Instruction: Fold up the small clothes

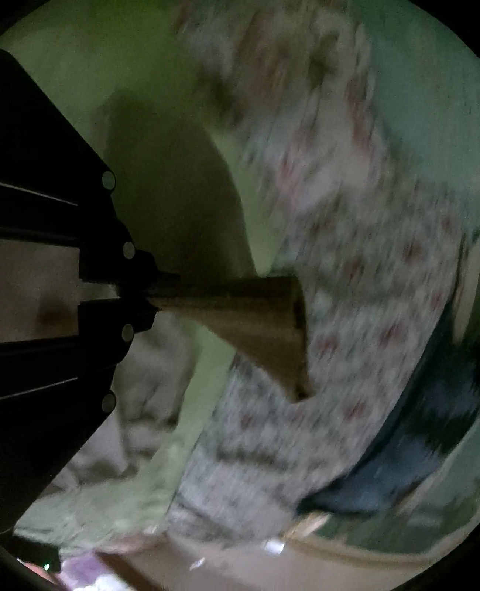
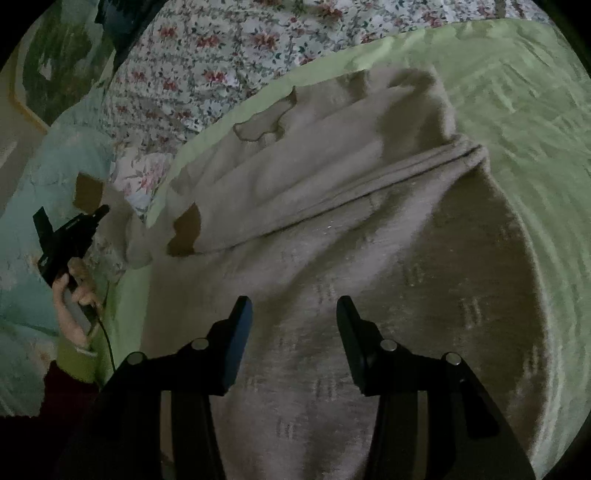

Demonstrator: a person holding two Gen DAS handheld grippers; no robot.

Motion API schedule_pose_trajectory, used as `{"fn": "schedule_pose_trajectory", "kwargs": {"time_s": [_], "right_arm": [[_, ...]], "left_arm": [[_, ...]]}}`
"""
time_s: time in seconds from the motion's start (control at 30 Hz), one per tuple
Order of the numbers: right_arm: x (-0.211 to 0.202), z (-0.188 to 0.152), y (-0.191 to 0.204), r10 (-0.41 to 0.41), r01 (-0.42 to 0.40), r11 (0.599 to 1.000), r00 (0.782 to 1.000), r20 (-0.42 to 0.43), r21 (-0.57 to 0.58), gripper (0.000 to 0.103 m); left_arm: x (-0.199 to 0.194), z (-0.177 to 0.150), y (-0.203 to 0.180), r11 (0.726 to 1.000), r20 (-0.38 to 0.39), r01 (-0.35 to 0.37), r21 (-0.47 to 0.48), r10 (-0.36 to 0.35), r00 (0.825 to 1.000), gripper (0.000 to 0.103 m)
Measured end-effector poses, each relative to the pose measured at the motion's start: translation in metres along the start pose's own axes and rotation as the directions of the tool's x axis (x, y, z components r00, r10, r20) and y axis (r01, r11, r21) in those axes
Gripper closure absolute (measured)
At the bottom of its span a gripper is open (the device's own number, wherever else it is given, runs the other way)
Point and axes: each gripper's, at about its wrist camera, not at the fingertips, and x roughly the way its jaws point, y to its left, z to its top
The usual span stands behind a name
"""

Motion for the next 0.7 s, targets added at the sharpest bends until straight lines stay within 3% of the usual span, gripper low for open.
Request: {"fn": "schedule_pose_trajectory", "kwargs": {"time_s": [0.17,0.27,0.53,0.57,0.67,0.7], "right_arm": [[-0.011,0.0,-0.01,-0.008,0.007,1.0,1.0,0.023,0.023,0.054],[-0.016,-0.002,-0.02,-0.014,0.013,0.999,0.999,0.038,0.049,0.054],[-0.025,-0.005,-0.04,-0.027,0.022,0.996,0.998,0.053,0.091,0.054],[-0.025,-0.004,-0.041,-0.029,0.023,0.995,0.998,0.056,0.095,0.054],[-0.023,0.001,-0.042,-0.027,0.021,0.995,0.998,0.061,0.102,0.054],[-0.021,0.003,-0.041,-0.027,0.021,0.995,0.998,0.062,0.102,0.054]], "left_arm": [[0.026,-0.042,-0.086,0.988,-0.095,0.142,0.064,-0.135,0.986,0.099],[0.057,-0.07,-0.128,0.975,-0.179,0.211,0.071,-0.196,0.964,0.099],[0.131,-0.123,-0.186,0.959,-0.353,0.249,0.135,-0.188,0.916,0.098],[0.133,-0.129,-0.187,0.958,-0.368,0.252,0.139,-0.186,0.911,0.096],[0.141,-0.137,-0.184,0.959,-0.42,0.255,0.122,-0.183,0.889,0.076],[0.139,-0.137,-0.181,0.96,-0.424,0.255,0.114,-0.185,0.887,0.064]]}}
